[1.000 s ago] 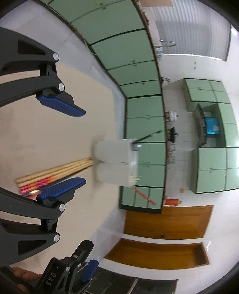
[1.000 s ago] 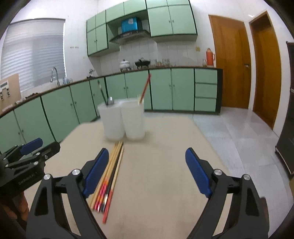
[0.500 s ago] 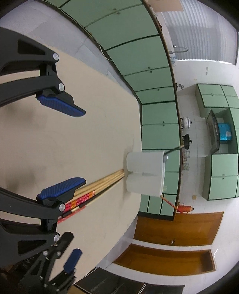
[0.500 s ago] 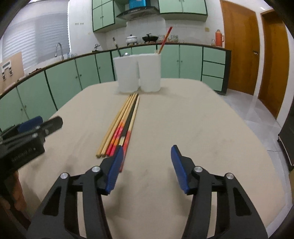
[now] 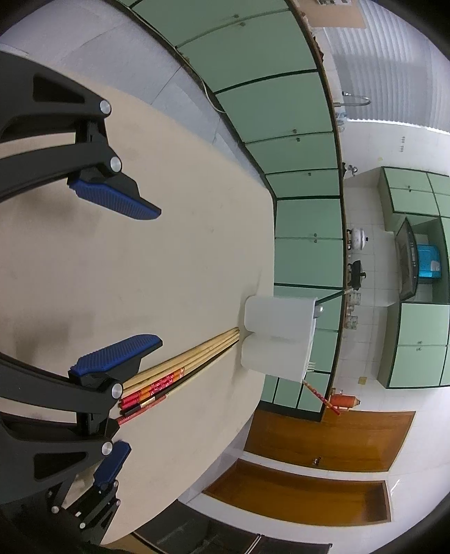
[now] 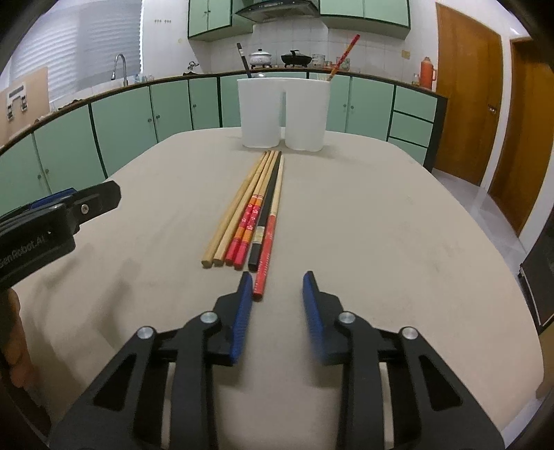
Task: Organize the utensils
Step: 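Return to the chopstick bundle and grasp another red chopstick with the right tool, then grasp a plain wooden chopstick with the left tool while the right holds the red one, then lift both held chopsticks up over the white holder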
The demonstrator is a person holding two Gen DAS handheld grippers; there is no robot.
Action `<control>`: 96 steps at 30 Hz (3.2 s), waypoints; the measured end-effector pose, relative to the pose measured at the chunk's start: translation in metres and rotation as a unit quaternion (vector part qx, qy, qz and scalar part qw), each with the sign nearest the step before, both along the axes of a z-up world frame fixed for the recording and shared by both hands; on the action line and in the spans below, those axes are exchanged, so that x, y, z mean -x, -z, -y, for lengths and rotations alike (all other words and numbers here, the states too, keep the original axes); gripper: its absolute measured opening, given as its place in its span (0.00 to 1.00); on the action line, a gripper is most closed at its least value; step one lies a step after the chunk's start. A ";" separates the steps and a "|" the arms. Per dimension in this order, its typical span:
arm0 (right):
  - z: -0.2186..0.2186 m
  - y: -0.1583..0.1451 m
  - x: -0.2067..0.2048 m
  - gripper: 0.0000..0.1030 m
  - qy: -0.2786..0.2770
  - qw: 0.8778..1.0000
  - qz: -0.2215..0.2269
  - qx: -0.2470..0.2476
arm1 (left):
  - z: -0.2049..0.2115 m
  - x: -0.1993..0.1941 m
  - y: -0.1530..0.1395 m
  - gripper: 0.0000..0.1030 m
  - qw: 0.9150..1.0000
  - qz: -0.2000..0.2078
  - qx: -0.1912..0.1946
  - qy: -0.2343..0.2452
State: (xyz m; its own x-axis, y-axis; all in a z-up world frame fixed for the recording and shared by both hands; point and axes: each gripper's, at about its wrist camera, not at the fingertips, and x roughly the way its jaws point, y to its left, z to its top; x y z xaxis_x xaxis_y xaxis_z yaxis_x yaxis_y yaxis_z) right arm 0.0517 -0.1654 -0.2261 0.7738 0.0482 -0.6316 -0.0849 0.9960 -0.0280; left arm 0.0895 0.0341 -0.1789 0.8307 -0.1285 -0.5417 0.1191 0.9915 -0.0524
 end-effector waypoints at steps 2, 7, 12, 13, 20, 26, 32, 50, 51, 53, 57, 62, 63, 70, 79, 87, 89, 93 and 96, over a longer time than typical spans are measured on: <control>-0.004 0.001 0.000 0.21 -0.004 1.000 0.002 0.007 | 0.000 0.000 0.001 0.65 1.000 0.000 0.000 0.001; -0.006 0.002 -0.002 0.06 -0.012 1.000 0.003 0.011 | -0.001 0.000 0.002 0.66 1.000 -0.001 0.003 -0.001; -0.001 0.001 -0.002 0.06 -0.011 1.000 0.002 0.000 | 0.005 -0.001 0.001 0.66 1.000 -0.004 0.000 0.003; 0.000 0.000 -0.002 0.06 -0.009 1.000 0.002 -0.001 | 0.007 -0.001 0.001 0.66 1.000 -0.004 0.000 0.004; 0.025 -0.004 -0.006 0.05 0.033 0.999 0.002 -0.018 | 0.023 -0.002 0.004 0.65 1.000 -0.017 0.003 0.015; 0.047 -0.010 -0.007 0.05 0.062 0.998 0.014 -0.024 | 0.044 -0.002 0.014 0.64 0.999 -0.037 0.001 0.035; 0.060 -0.013 -0.006 0.05 0.069 0.997 0.024 -0.027 | 0.056 -0.007 0.022 0.60 0.997 -0.058 -0.003 0.041; 0.070 -0.016 0.003 0.05 0.058 0.996 0.038 -0.049 | 0.069 -0.020 0.032 0.52 0.995 -0.097 -0.014 0.022; 0.069 -0.017 0.004 0.05 0.058 0.996 0.038 -0.050 | 0.069 -0.020 0.032 0.52 0.995 -0.098 -0.014 0.019; 0.070 -0.018 0.004 0.05 0.057 0.996 0.039 -0.053 | 0.068 -0.020 0.032 0.52 0.995 -0.100 -0.014 0.013; 0.071 -0.018 0.006 0.05 0.056 0.996 0.040 -0.056 | 0.072 -0.023 0.034 0.52 0.994 -0.110 -0.029 0.006; 0.071 -0.017 0.006 0.05 0.053 0.996 0.036 -0.060 | 0.078 -0.025 0.035 0.52 0.993 -0.111 -0.049 0.007; 0.071 -0.017 0.006 0.05 0.052 0.996 0.036 -0.060 | 0.078 -0.025 0.035 0.49 0.993 -0.111 -0.049 0.007; 0.072 -0.017 0.004 0.05 0.050 0.997 0.030 -0.057 | 0.084 -0.023 0.034 0.07 0.994 -0.102 -0.046 0.019; 0.073 -0.028 0.005 0.05 0.045 0.997 0.042 -0.044 | 0.075 -0.013 0.014 0.07 0.995 -0.087 -0.031 0.030; 0.079 -0.062 0.009 0.05 0.031 0.996 0.071 -0.034 | 0.060 -0.001 -0.043 0.06 0.999 -0.030 -0.024 0.031; 0.080 -0.073 0.010 0.05 0.027 0.996 0.077 -0.035 | 0.057 0.000 -0.058 0.06 0.999 -0.012 -0.020 0.033; 0.084 -0.103 0.007 0.05 0.013 0.994 0.097 -0.039 | 0.052 -0.002 -0.094 0.06 0.999 0.027 -0.005 0.039; 0.088 -0.127 -0.001 0.05 0.003 0.993 0.103 -0.052 | 0.050 -0.007 -0.119 0.06 0.998 0.051 0.008 0.048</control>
